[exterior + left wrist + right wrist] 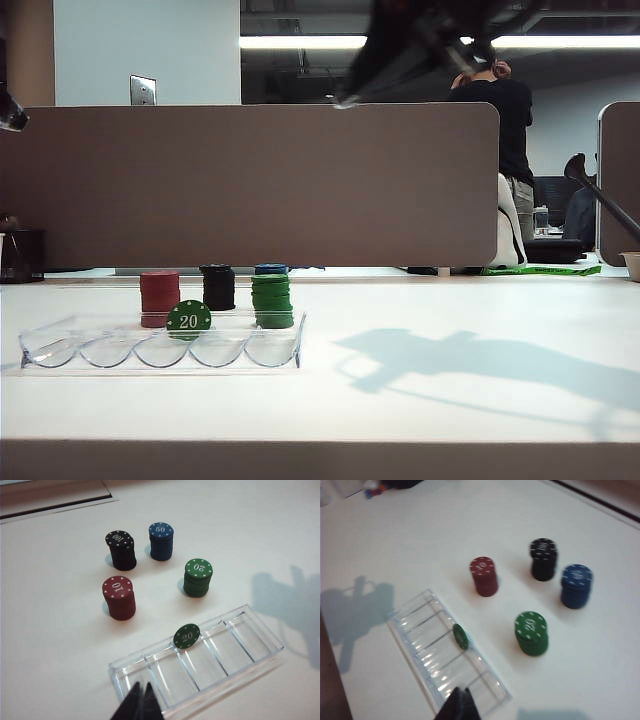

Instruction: Pick up the chip in the box and place it on the pile of chips with the same color.

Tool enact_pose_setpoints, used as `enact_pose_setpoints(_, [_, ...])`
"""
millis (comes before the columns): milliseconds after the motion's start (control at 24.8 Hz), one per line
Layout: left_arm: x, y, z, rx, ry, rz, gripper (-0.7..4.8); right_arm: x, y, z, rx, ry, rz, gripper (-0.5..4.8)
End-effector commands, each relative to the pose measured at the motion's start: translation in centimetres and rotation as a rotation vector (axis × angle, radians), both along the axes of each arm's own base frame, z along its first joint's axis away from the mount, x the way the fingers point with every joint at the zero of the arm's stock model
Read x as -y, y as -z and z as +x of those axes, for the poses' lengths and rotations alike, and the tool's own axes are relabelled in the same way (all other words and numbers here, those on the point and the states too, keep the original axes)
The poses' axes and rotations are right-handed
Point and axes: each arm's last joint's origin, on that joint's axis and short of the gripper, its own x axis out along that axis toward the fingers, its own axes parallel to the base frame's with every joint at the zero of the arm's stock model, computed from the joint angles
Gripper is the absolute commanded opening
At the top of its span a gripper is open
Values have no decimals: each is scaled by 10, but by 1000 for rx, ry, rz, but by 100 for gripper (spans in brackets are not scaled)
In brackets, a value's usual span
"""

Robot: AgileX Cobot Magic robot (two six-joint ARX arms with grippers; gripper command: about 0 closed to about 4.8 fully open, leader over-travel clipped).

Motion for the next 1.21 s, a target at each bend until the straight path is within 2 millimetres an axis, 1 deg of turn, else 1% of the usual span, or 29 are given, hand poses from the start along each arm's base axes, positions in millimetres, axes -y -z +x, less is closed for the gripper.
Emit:
enact_pose_setpoints(40, [0,0,-1,-13,4,-2,-6,-15,2,17,-51,-128,-25,-6])
enact_pose_setpoints(81, [0,0,-1,-17,4,-2,-6,-18,3,22,-62,-148,-26,-6])
enact_pose_setpoints(121, [0,1,-1,-21,5,-1,-6,-28,7,29,-84,-191,-33,-6])
enact_pose_setpoints(283, [0,1,-1,-23,5,-1,-6,-45,17,39,-110,-240,-80,-6])
enact_pose_setpoints(485, [0,1,-2,-23,5,-1,-6,-69,27,42,-105,-303,-148,-6])
enact_pose_setpoints(687, [0,0,-1,-12,26,-11,-6,-87,36,40,-13,-317,-252,1])
enact_pose_setpoints(808, [0,-1,-1,0,27,-10,-6,-93,40,37,0,-340,-260,46])
enact_pose_setpoints(889, [0,-1,-1,1,26,-10,-6,-96,42,36,9,-355,-268,65])
enact_pose_setpoints(969, [0,-1,-1,-1,26,-10,-6,-100,43,34,15,-369,-269,110])
enact_pose_setpoints(1131, [0,-1,-1,-1,26,-10,-6,-107,48,32,19,-407,-250,177])
enact_pose_setpoints(1212, [0,-1,-1,-2,26,-10,-6,-111,54,34,10,-430,-231,177])
